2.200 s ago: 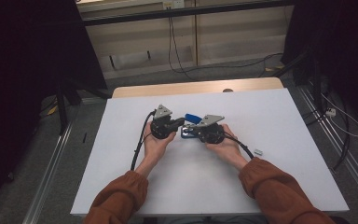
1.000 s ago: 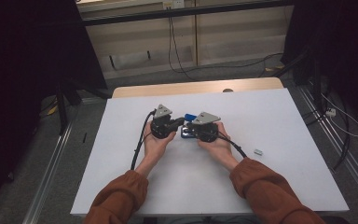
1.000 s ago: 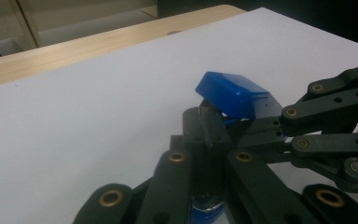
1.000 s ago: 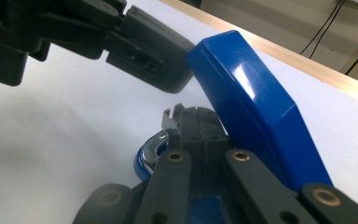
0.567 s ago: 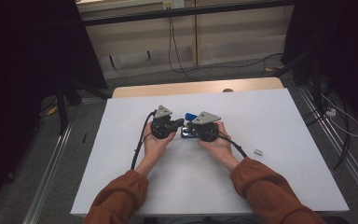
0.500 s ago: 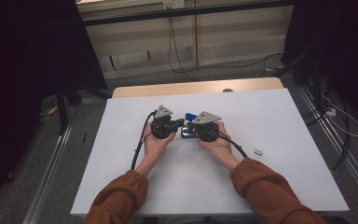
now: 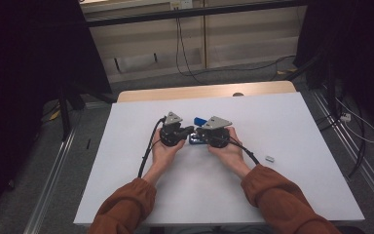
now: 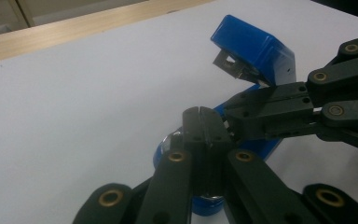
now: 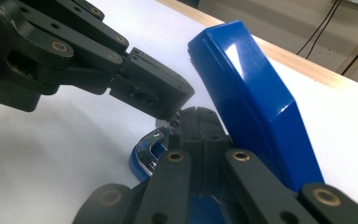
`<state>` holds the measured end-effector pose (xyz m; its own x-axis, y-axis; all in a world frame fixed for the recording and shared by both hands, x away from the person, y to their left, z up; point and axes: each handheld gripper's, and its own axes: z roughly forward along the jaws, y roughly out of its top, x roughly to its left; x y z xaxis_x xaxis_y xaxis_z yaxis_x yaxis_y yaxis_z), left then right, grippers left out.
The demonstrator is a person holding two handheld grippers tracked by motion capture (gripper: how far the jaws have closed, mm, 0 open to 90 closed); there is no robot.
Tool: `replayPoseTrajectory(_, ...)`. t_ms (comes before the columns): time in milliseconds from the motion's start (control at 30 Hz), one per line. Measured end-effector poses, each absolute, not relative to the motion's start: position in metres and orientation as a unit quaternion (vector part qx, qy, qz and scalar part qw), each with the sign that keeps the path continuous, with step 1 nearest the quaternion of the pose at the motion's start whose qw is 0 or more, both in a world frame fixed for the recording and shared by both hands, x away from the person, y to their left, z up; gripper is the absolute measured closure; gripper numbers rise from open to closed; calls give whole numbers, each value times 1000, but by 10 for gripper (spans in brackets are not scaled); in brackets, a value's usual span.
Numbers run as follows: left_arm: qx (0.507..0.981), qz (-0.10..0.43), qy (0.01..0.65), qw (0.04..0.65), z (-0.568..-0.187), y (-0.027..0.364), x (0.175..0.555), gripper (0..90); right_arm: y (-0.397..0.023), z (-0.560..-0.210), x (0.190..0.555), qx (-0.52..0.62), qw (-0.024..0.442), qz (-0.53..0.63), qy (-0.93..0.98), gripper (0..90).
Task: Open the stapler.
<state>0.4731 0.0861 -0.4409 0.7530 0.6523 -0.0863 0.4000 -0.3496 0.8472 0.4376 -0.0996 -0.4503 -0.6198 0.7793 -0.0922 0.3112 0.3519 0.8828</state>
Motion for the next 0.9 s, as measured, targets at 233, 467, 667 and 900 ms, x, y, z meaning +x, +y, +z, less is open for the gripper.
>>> replayPoseTrajectory(233,811,134,323,469,-443,86,473,900,-100,-450,437,349,261,447,781,900)
replayPoseTrajectory(467,813,131,325,465,-446,87,474,900,-98,-452,437,349,261,444,783,900)
replayPoseTrajectory(667,812,128,327,465,-448,87,474,900,-97,-452,437,349,261,443,783,900)
replayPoseTrajectory(900,811,126,328,469,-449,87,474,900,-96,-453,438,352,262,441,783,900)
